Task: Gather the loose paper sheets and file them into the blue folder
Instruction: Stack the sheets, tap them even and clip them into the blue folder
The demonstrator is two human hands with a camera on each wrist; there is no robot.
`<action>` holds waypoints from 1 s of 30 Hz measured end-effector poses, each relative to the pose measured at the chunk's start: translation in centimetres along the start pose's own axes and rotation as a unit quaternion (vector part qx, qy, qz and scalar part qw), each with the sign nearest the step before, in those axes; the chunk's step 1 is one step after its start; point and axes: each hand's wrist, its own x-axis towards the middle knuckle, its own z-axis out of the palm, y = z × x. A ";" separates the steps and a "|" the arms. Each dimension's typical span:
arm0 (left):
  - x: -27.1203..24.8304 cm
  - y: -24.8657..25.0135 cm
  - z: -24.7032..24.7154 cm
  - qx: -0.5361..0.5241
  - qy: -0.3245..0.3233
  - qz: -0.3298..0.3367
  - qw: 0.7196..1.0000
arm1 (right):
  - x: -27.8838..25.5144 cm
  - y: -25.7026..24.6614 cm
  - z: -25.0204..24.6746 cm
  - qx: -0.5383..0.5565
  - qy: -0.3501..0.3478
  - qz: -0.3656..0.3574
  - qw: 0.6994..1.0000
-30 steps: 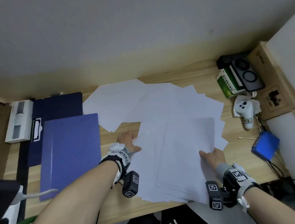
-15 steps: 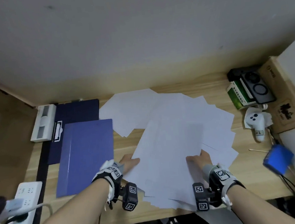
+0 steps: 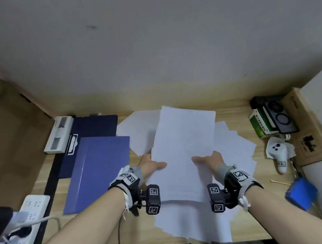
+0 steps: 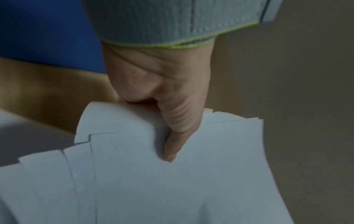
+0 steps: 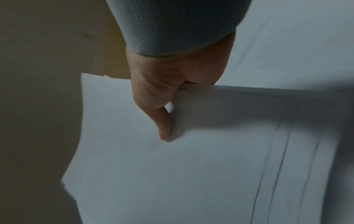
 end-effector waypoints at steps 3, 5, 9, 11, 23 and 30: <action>-1.0 6.4 -1.4 -0.009 0.018 0.082 0.996 | -1.6 -7.8 0.0 0.046 -0.025 -0.111 0.992; -0.8 9.1 -2.3 -0.020 0.037 0.128 0.991 | -2.1 -11.6 0.0 0.091 -0.035 -0.162 0.982; -1.2 11.1 -3.0 -0.025 0.024 0.168 0.985 | -2.5 -13.8 0.6 0.147 -0.054 -0.201 0.967; -1.1 10.0 -2.7 -0.023 0.035 0.164 0.986 | -2.5 -12.3 0.9 0.124 -0.062 -0.192 0.972; -0.2 7.6 -1.0 -0.091 0.089 0.123 0.984 | -1.6 -9.1 2.8 0.083 -0.049 -0.181 0.979; 1.9 5.1 -1.4 -0.086 0.081 0.077 0.990 | 0.8 -6.2 3.7 0.085 -0.040 -0.113 0.989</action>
